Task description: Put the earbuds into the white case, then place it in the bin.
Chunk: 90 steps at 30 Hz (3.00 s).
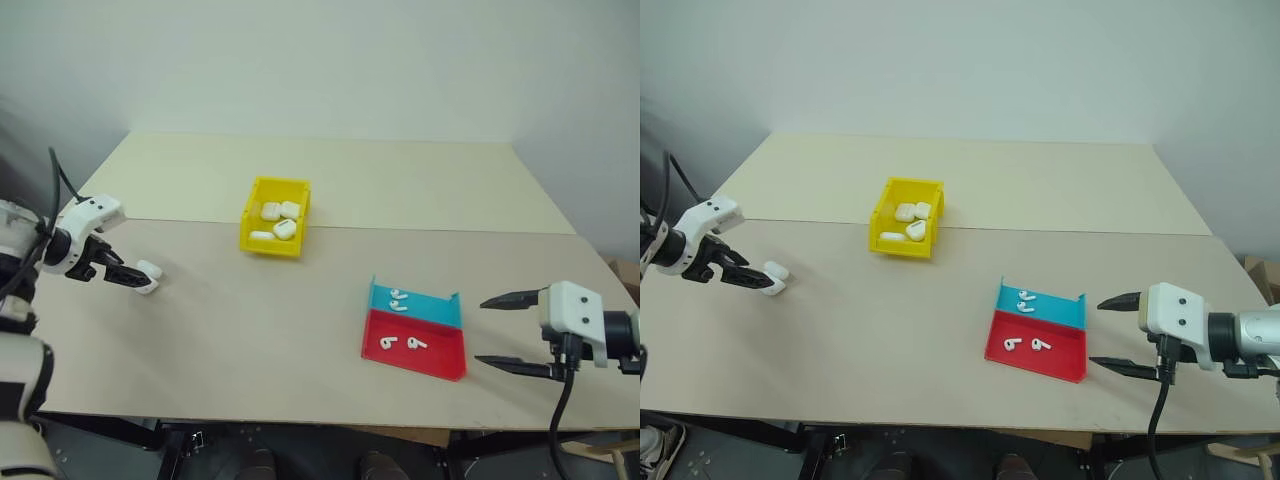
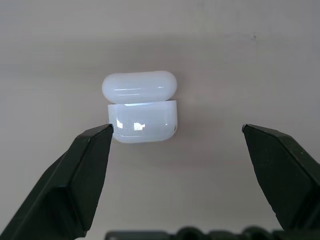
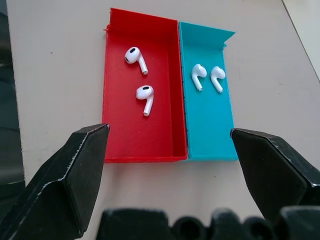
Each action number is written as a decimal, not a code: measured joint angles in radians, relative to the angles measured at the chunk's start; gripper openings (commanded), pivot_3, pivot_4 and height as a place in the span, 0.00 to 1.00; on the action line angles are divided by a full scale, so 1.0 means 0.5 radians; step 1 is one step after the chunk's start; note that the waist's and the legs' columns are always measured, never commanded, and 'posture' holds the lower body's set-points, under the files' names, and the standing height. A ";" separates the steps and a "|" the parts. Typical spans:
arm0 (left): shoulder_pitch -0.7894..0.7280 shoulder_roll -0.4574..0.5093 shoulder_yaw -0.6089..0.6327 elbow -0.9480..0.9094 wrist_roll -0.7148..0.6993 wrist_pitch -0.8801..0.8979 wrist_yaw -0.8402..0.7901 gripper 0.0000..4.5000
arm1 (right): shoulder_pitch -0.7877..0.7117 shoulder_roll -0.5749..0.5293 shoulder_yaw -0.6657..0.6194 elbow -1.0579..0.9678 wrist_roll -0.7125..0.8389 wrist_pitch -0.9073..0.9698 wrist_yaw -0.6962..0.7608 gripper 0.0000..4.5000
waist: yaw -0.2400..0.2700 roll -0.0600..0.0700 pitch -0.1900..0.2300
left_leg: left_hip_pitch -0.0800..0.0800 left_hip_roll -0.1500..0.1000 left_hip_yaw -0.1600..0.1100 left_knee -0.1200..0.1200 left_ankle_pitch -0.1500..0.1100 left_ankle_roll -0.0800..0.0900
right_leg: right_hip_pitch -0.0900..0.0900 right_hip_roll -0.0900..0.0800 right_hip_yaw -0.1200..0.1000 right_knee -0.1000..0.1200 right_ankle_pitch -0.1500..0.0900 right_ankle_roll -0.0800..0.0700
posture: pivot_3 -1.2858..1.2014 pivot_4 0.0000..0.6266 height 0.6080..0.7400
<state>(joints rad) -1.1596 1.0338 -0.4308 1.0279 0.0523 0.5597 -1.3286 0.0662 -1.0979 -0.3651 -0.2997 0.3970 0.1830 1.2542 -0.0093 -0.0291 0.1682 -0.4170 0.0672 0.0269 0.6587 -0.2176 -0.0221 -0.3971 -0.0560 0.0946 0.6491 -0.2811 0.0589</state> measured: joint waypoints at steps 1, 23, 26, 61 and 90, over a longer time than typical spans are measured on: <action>-0.030 -0.040 0.008 0.094 0.031 -0.039 0.018 1.00 | 0.007 0.000 -0.001 -0.005 -0.001 0.001 -0.001 0.99 | 0.000 0.000 0.000 | 0.000 0.000 0.000 0.000 0.000 0.000 | 0.000 0.000 0.000 0.000 0.000 0.000 | 0.52 0.24 1.00; -0.038 -0.295 0.264 0.515 0.305 -0.326 0.358 1.00 | 0.058 0.003 -0.016 -0.038 -0.044 0.043 -0.076 0.99 | -0.007 -0.002 0.001 | 0.000 0.000 -0.002 0.002 0.000 0.000 | 0.001 0.000 -0.001 0.003 0.001 0.002 | 0.52 0.24 1.00; -0.038 -0.311 0.271 0.523 0.328 -0.324 0.349 1.00 | 0.064 0.010 -0.016 -0.048 -0.046 0.043 -0.081 0.99 | -0.006 -0.002 0.000 | 0.000 0.000 -0.002 0.002 0.000 0.000 | 0.001 0.000 -0.001 0.003 0.001 0.002 | 0.52 0.24 1.00; -0.026 -0.313 0.367 0.460 0.416 -0.350 0.199 0.61 | 0.063 0.053 -0.004 -0.065 -0.156 0.041 -0.193 1.00 | -0.008 -0.003 0.001 | 0.002 -0.001 -0.002 0.004 0.000 0.000 | 0.000 0.000 0.000 0.014 0.001 0.002 | 0.52 0.24 1.00; 1.975 -1.238 1.185 -2.522 -1.265 -0.802 0.007 0.61 | -1.034 -0.463 0.851 -0.638 0.073 1.159 -0.187 1.00 | -0.027 0.008 -0.007 | 0.024 0.000 0.000 0.006 0.000 -0.001 | 0.016 -0.002 0.005 0.016 0.002 0.000 | 0.52 0.24 1.00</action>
<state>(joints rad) -0.1720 0.4148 0.1616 -0.2329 -0.5804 0.1588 -1.3252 -0.4509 -1.3296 0.0606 -0.6186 0.4336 0.7623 1.1604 -0.0226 -0.0251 0.1644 -0.4050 0.0673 0.0270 0.6618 -0.2174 -0.0223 -0.3891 -0.0568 0.0970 0.6569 -0.2800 0.0588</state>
